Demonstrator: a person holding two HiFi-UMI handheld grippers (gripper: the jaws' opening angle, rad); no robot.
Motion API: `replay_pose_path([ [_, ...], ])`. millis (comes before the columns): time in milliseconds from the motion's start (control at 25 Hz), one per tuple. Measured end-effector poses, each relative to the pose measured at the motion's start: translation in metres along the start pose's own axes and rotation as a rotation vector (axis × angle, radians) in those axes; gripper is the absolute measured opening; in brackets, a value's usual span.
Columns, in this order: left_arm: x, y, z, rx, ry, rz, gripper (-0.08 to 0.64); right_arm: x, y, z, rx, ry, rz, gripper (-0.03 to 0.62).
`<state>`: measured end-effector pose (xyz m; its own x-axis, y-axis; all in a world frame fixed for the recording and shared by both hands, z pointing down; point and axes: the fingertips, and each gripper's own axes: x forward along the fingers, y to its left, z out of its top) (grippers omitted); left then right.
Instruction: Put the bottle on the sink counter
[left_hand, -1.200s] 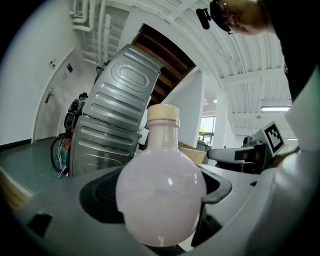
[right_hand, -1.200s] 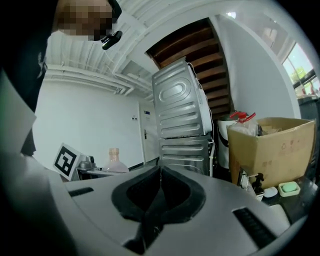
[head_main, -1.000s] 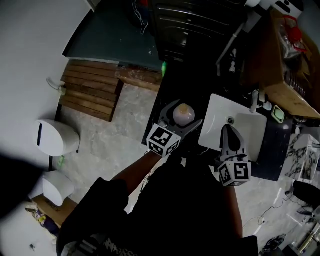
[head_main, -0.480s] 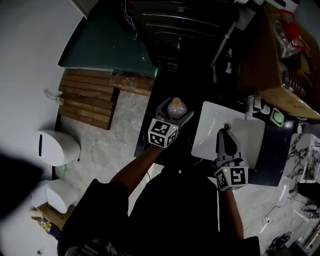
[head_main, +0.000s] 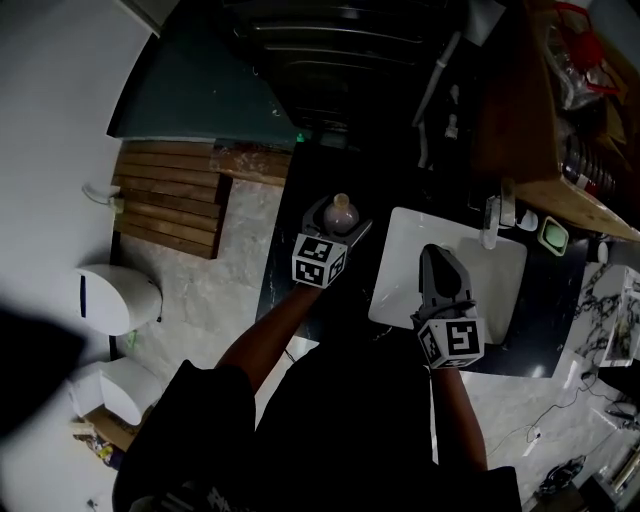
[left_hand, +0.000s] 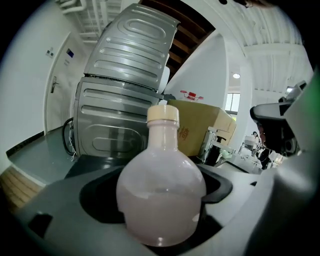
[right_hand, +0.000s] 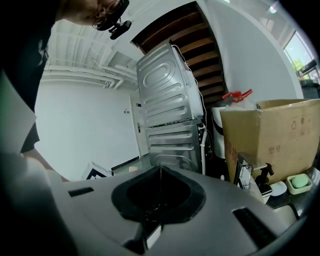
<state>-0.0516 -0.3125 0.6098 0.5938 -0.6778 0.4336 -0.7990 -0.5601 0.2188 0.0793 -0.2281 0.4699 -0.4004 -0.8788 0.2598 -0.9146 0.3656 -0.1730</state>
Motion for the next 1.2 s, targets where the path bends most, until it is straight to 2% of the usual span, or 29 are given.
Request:
replay_pose_path([
  [480, 0.053, 0.014, -0.014, 0.108, 0.096, 0.026, 0.399, 0.025, -0.018, -0.004, 0.015, 0.029, 0.027, 0.038],
  [840, 0.057, 0.014, -0.032, 0.074, 0.170, 0.053, 0.399, 0.026, -0.033, -0.017, 0.058, 0.033, 0.004, 0.038],
  [1200, 0.060, 0.006, -0.043, 0.097, 0.213, 0.047, 0.399, 0.019, -0.031, -0.029, 0.056, 0.054, 0.004, 0.038],
])
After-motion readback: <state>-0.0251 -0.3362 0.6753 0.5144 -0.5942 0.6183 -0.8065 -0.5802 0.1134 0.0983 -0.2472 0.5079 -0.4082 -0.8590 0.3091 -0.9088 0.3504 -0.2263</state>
